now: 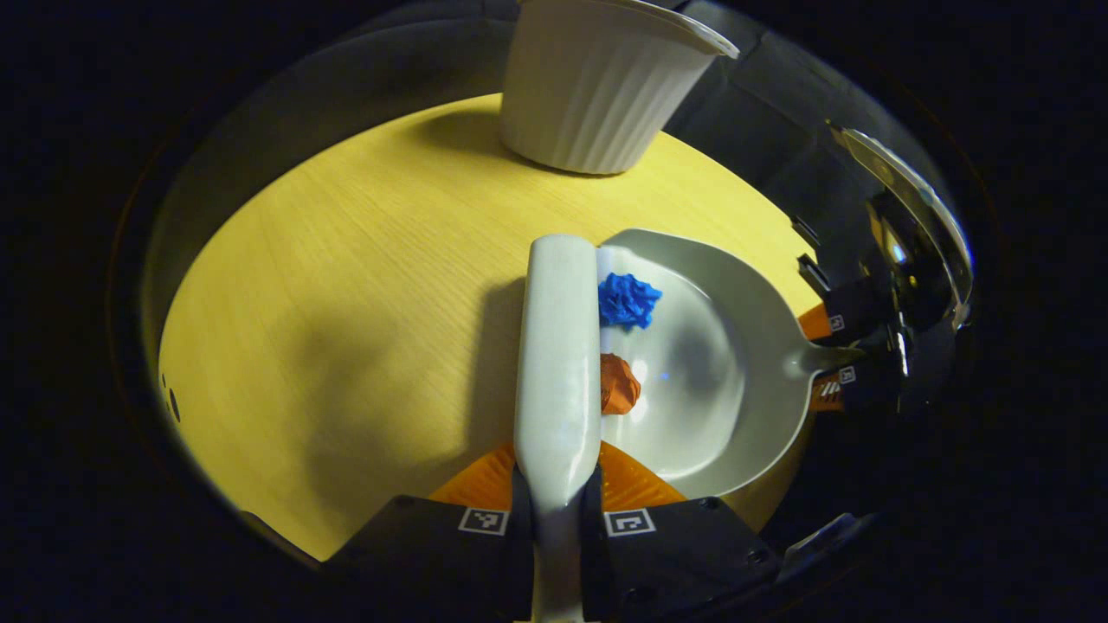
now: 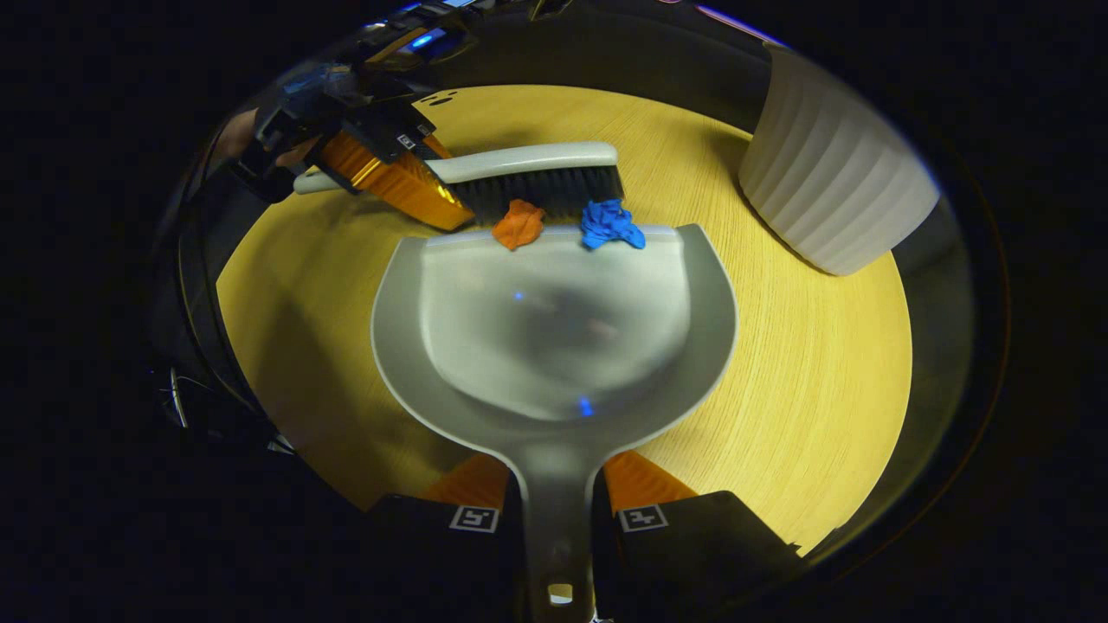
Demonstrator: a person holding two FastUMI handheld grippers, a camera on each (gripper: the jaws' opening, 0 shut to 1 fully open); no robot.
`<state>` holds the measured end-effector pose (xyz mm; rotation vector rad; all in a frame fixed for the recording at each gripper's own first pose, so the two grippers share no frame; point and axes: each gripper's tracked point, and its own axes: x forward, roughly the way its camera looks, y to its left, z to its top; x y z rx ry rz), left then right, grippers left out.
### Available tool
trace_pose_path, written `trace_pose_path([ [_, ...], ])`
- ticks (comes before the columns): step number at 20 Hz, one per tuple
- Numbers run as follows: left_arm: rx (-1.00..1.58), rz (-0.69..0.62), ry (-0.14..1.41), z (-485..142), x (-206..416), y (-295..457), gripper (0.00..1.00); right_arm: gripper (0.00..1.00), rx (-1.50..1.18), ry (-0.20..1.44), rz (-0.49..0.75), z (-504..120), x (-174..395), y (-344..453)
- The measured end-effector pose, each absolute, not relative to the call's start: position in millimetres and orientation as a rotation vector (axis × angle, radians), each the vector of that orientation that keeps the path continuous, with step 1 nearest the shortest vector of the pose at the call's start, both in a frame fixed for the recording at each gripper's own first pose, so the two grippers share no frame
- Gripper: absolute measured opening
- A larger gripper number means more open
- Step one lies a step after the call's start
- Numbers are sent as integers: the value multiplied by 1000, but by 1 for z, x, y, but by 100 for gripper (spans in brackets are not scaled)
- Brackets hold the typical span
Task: Pick up the small broom and dustpan from the desktop, sweep the trash into the dustpan with the broom, and then empty the trash into the garbage bin.
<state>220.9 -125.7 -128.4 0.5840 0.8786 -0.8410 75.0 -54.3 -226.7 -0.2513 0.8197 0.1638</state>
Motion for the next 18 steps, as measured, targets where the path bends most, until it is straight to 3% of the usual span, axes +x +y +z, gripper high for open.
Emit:
trace_pose_path([
  [3,609,-898,903,-132,199,-133,26,39,-248,808,163,-226,73,-53],
  [4,613,-894,904,-134,195,-135,26,31,-244,803,161,-226,74,-54],
  [5,609,-880,900,-135,193,-136,26,35,-241,803,158,-227,74,-54],
  [8,526,-810,865,-128,192,-132,26,39,-224,803,139,-223,75,-51],
  [14,345,-640,749,-109,186,-88,26,35,-171,772,104,-215,74,-41],
  [18,234,-550,717,-130,179,-52,26,35,-96,764,80,-202,76,-35],
])
